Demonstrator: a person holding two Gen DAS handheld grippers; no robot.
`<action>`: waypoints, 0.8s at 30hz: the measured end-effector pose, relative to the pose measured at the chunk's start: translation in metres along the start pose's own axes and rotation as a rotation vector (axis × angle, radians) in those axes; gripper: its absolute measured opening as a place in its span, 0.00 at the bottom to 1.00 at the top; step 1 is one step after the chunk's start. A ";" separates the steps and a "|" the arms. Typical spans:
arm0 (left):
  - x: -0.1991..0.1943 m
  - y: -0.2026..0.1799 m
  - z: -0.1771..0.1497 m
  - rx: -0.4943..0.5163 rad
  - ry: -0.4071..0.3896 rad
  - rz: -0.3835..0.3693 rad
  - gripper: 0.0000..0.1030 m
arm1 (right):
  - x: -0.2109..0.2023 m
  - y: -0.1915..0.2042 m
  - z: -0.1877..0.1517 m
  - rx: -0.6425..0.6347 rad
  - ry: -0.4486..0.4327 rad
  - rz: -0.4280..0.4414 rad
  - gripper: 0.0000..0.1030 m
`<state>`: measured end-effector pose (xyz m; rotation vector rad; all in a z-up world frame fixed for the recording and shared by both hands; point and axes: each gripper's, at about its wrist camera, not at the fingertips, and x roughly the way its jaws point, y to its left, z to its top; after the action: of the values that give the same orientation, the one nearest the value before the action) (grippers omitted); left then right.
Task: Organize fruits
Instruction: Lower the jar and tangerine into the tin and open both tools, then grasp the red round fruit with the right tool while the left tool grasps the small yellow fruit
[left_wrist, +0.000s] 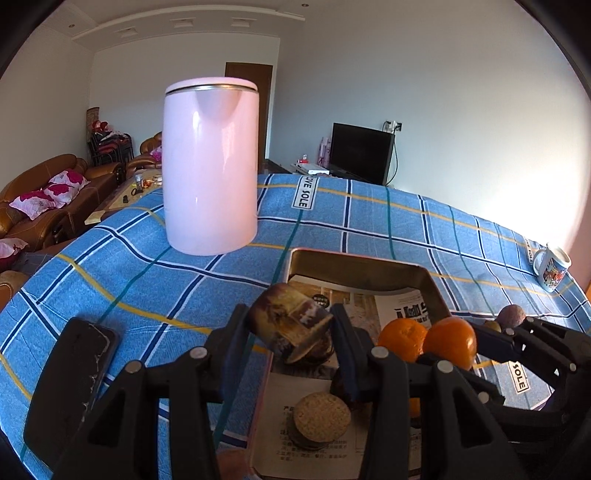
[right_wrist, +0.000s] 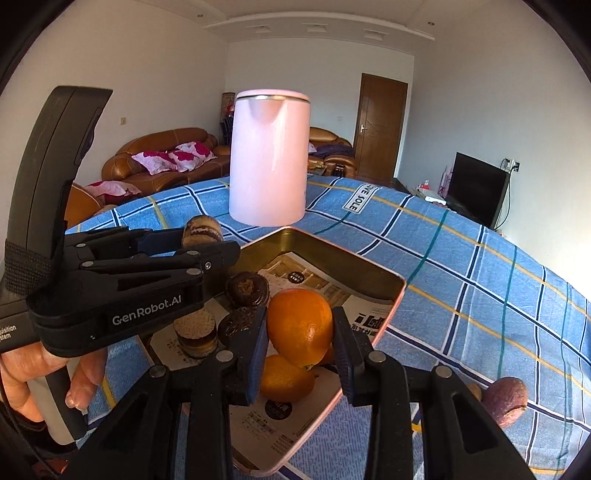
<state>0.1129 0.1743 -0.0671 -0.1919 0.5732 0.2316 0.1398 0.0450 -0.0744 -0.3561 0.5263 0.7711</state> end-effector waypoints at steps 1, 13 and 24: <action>0.001 0.001 -0.001 -0.002 0.005 0.003 0.45 | 0.003 0.002 0.000 -0.002 0.011 0.007 0.34; -0.013 0.002 0.001 -0.014 -0.036 0.013 0.72 | -0.016 -0.009 -0.008 0.011 -0.003 -0.004 0.62; -0.028 -0.045 0.009 0.035 -0.081 -0.005 0.88 | -0.059 -0.140 -0.042 0.252 0.034 -0.254 0.72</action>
<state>0.1062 0.1290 -0.0389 -0.1499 0.4958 0.2233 0.1947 -0.1018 -0.0590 -0.1968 0.5905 0.4474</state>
